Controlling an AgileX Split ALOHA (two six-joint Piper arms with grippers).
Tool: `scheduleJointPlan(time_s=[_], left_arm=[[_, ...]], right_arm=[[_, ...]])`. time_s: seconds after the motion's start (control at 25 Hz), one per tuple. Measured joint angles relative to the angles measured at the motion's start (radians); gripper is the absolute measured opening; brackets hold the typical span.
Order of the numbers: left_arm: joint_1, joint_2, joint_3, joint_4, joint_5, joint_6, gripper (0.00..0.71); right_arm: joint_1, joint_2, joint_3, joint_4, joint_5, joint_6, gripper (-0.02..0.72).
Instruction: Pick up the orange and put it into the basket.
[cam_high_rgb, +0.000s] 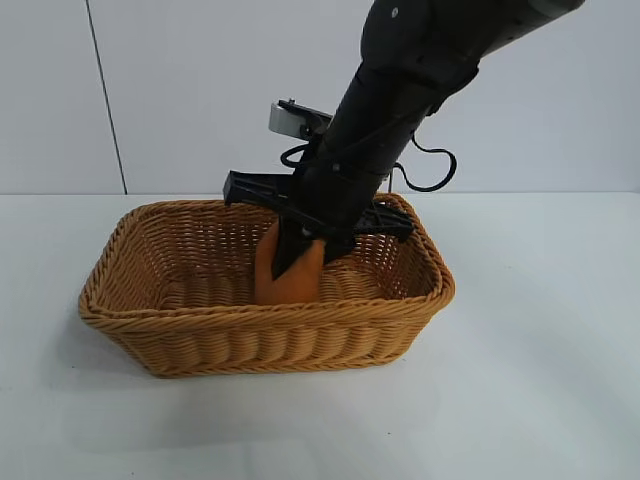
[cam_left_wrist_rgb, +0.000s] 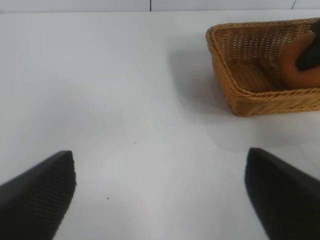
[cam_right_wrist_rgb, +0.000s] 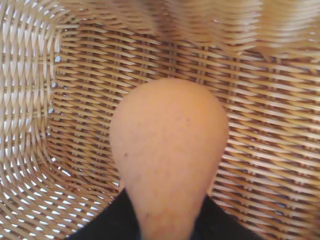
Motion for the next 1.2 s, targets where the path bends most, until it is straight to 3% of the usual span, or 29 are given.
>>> scheduleJointPlan(time_s=[0.12, 0.4, 0.56, 0.84, 1.2], left_arm=[[0.0, 0.0, 0.0, 0.0, 0.0, 0.0, 0.655], [0.0, 0.0, 0.0, 0.0, 0.0, 0.0, 0.655], [0.0, 0.0, 0.0, 0.0, 0.0, 0.0, 0.655], [0.0, 0.0, 0.0, 0.0, 0.0, 0.0, 0.655], [0.0, 0.0, 0.0, 0.0, -0.001, 0.0, 0.655]], right_arm=[[0.0, -0.004, -0.087, -0.07, 0.115, 0.035, 0.685], [0.0, -0.008, -0.385, -0.261, 0.474, 0.099, 0.694], [0.0, -0.016, -0.481, -0.3, 0.506, 0.129, 0.694], [-0.027, -0.018, -0.494, -0.36, 0.515, 0.137, 0.694], [-0.297, -0.018, -0.494, -0.385, 0.517, 0.102, 0.694]])
